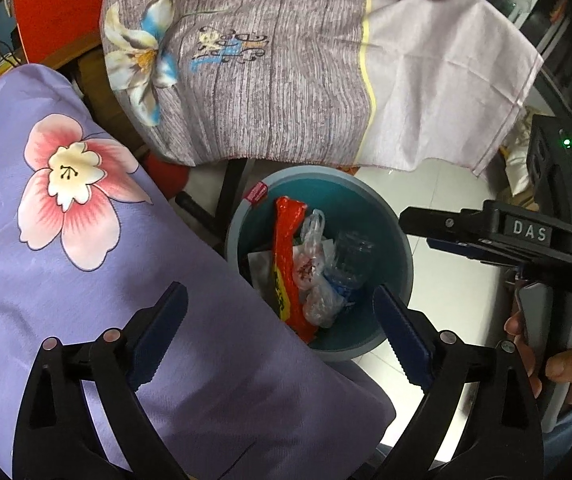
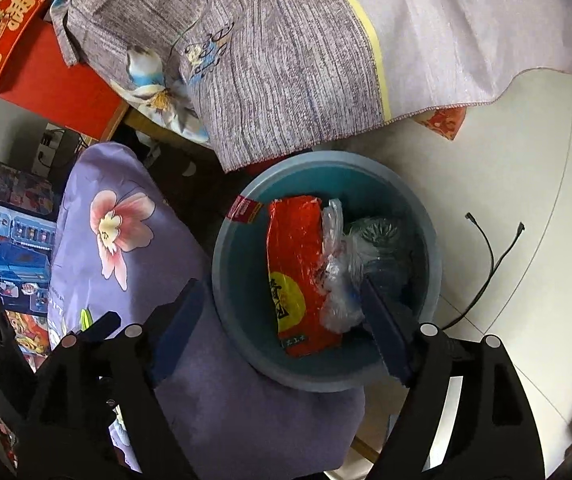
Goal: Collect trash
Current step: 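Carry red bag and plastic bag over the teal bin and release both, then move both tools back over the table toward the green lid and wrapper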
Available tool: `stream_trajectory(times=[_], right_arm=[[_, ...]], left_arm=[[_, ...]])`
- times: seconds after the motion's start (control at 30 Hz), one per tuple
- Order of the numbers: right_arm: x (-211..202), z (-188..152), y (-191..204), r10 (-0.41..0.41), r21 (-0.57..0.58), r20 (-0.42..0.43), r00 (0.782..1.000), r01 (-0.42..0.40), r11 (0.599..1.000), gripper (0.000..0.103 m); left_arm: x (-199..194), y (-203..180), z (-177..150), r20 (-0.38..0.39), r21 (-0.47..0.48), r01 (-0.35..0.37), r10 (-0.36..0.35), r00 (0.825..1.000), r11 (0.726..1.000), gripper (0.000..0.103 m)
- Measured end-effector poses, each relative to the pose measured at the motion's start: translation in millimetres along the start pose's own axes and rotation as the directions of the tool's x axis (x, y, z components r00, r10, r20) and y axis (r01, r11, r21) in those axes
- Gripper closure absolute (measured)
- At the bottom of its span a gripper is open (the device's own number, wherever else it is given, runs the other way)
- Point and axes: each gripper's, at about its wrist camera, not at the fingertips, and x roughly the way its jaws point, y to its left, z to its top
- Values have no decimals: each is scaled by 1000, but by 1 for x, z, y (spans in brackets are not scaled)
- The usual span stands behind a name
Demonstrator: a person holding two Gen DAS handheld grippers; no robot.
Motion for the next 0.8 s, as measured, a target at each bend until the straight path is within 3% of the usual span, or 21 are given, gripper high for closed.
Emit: stream_trajectory(times=[0.67,0.8], right_arm=[[-21,-40,55,-26,-72,4,1000,27,997,24],[-19,-52,77,-40,-113,-3,999,39,993,19]], left_arm=[[-64,29,-36,91,-43,-7,11,996,999,4],[-78,41,-49,109,-66,-6,13,994,998,4]])
